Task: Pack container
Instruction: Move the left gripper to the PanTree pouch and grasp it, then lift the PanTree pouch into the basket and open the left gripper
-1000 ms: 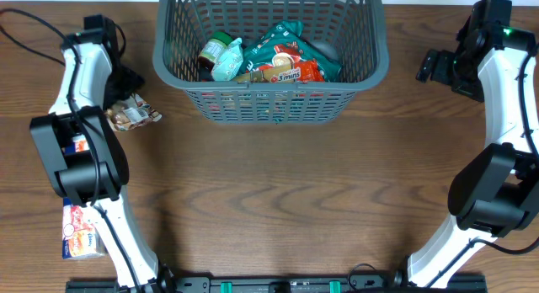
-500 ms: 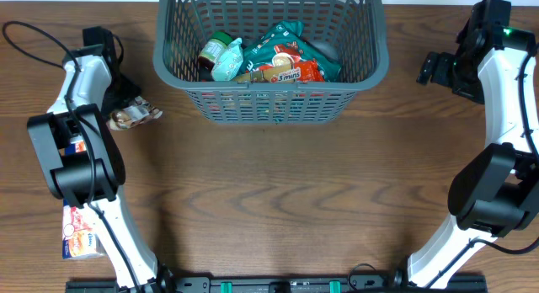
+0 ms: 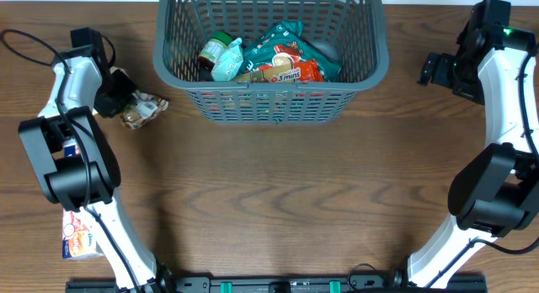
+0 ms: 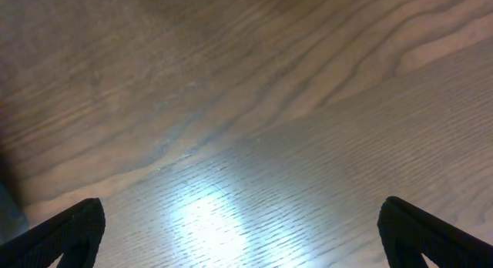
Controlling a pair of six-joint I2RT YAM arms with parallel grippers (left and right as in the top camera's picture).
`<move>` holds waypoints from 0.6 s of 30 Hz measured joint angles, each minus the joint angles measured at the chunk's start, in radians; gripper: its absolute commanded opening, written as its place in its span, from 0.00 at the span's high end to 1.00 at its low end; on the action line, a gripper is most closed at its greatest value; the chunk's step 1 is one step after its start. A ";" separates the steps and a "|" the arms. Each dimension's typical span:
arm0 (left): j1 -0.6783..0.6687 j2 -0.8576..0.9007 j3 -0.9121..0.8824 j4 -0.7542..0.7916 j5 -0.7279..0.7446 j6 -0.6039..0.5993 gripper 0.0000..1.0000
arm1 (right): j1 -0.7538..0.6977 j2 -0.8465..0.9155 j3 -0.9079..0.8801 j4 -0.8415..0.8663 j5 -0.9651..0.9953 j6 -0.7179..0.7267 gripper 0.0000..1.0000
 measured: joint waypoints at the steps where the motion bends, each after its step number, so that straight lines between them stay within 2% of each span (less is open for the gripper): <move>1: -0.002 -0.018 -0.001 0.000 0.016 0.004 0.95 | 0.000 0.000 0.000 -0.003 0.000 0.000 0.01; 6: -0.013 -0.240 0.027 -0.005 0.061 0.059 0.94 | 0.000 0.000 0.000 -0.023 0.001 0.000 0.01; 11: -0.072 -0.511 0.209 -0.003 0.068 0.179 0.95 | 0.000 0.000 -0.001 -0.026 0.002 0.000 0.01; 14: -0.179 -0.649 0.290 -0.014 0.069 0.296 0.94 | 0.000 0.000 -0.001 -0.026 0.002 0.000 0.01; 18: -0.332 -0.719 0.319 -0.019 0.080 0.485 0.95 | 0.000 0.000 -0.001 -0.030 0.002 -0.002 0.01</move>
